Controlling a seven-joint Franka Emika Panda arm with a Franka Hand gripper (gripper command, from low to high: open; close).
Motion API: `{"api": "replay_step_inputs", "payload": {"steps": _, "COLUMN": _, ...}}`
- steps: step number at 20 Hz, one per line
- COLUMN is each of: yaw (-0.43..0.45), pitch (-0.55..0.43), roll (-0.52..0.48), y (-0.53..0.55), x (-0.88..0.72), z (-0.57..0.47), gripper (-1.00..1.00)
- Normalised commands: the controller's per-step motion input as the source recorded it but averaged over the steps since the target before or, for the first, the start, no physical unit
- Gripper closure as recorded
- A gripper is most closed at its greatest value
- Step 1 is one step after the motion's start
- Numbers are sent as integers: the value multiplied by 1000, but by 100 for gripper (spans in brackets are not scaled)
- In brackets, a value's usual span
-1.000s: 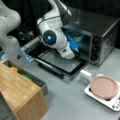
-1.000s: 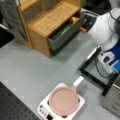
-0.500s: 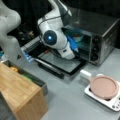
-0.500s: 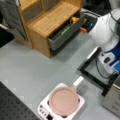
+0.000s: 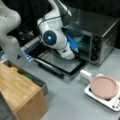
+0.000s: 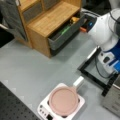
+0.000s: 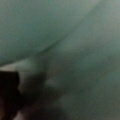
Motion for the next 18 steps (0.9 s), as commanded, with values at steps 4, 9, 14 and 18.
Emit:
{"api": "replay_step_inputs", "payload": {"steps": 4, "yaw": -41, "pitch": -15, "roll": 24, "y": -225, "x": 33, "z": -110, "gripper": 100}}
{"api": "replay_step_inputs", "payload": {"steps": 9, "yaw": 25, "pitch": -66, "roll": 15, "y": -237, "x": 34, "z": -132, "gripper": 100}}
{"api": "replay_step_inputs", "payload": {"steps": 14, "yaw": 105, "pitch": -93, "roll": 2, "y": -205, "x": 38, "z": -122, "gripper": 100}}
{"api": "replay_step_inputs", "payload": {"steps": 18, "yaw": 168, "pitch": -101, "roll": -13, "y": -303, "x": 49, "z": -126, "gripper": 100}}
